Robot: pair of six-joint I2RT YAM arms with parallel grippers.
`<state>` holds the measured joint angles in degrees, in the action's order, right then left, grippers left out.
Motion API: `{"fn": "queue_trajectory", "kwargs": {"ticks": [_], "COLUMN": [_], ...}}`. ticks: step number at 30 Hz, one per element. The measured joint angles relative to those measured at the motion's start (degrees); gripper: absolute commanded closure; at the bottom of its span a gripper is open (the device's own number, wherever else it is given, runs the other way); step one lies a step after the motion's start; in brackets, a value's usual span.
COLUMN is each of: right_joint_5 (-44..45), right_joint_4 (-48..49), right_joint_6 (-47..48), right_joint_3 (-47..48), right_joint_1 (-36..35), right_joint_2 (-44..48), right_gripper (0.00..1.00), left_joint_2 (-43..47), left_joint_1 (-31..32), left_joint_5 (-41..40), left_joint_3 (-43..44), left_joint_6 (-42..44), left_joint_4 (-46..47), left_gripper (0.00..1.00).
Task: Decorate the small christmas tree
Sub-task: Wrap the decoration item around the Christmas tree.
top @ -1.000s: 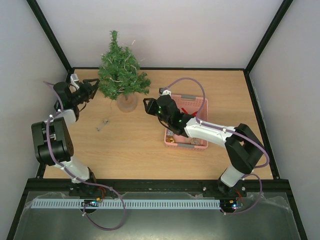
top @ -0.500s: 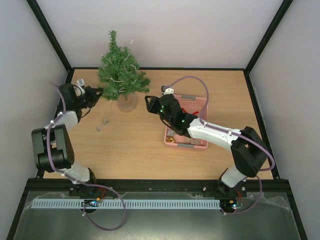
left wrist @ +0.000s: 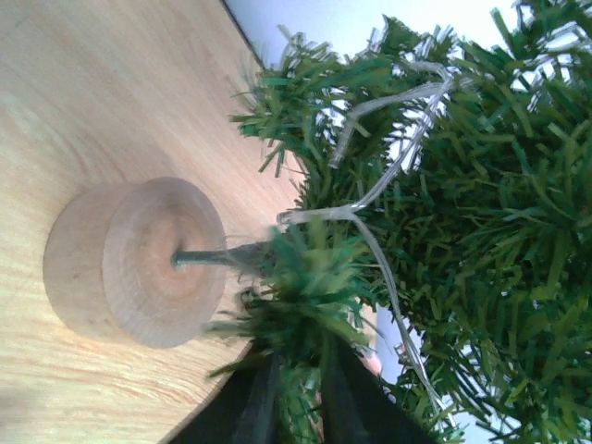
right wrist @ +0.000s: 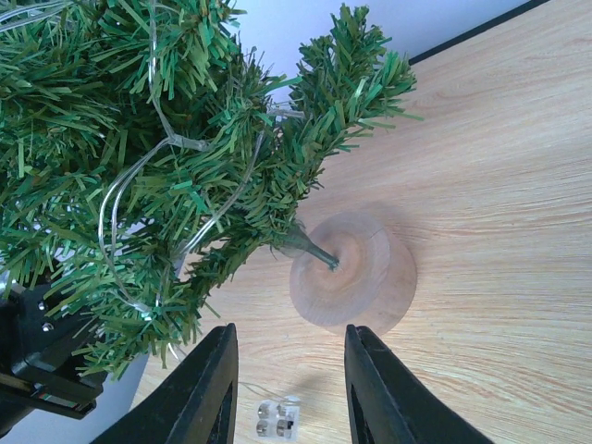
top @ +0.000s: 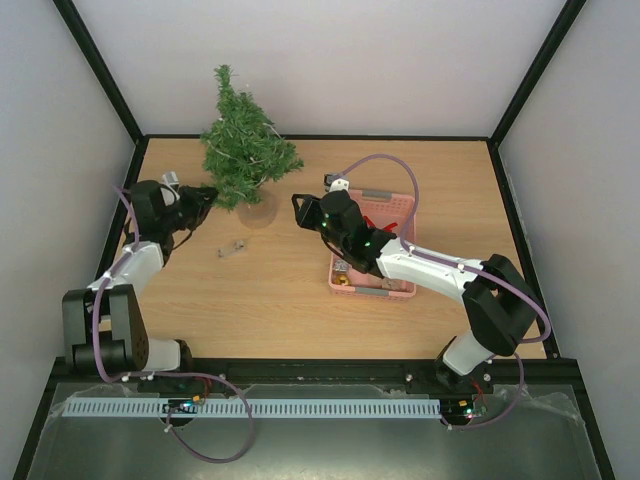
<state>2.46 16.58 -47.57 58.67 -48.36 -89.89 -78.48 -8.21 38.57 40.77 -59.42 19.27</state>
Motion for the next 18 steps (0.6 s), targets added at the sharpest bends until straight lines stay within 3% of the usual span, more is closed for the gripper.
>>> {"fn": "queue_trajectory", "kwargs": {"ticks": [3,7,18], "right_joint_5": [-0.02,0.02,0.81], "right_joint_4": [0.0,0.0,0.04], "right_joint_6": [0.02,0.11,0.94], "right_joint_3": [-0.02,-0.09,-1.55], "right_joint_1": [0.0,0.0,0.0], "right_joint_2": [0.0,0.07,1.79], "right_gripper": [0.69,0.69,0.69], "left_joint_2": [1.27,3.17,16.02], "left_joint_1": [0.04,-0.13,0.68], "left_joint_5": [-1.75,-5.46,-23.61], "left_joint_3": [0.09,0.42,-0.22], "left_joint_6": [0.63,0.85,-8.85], "left_joint_4": [-2.84,-8.33,-27.87], "left_gripper": [0.61,0.51,0.55]}}
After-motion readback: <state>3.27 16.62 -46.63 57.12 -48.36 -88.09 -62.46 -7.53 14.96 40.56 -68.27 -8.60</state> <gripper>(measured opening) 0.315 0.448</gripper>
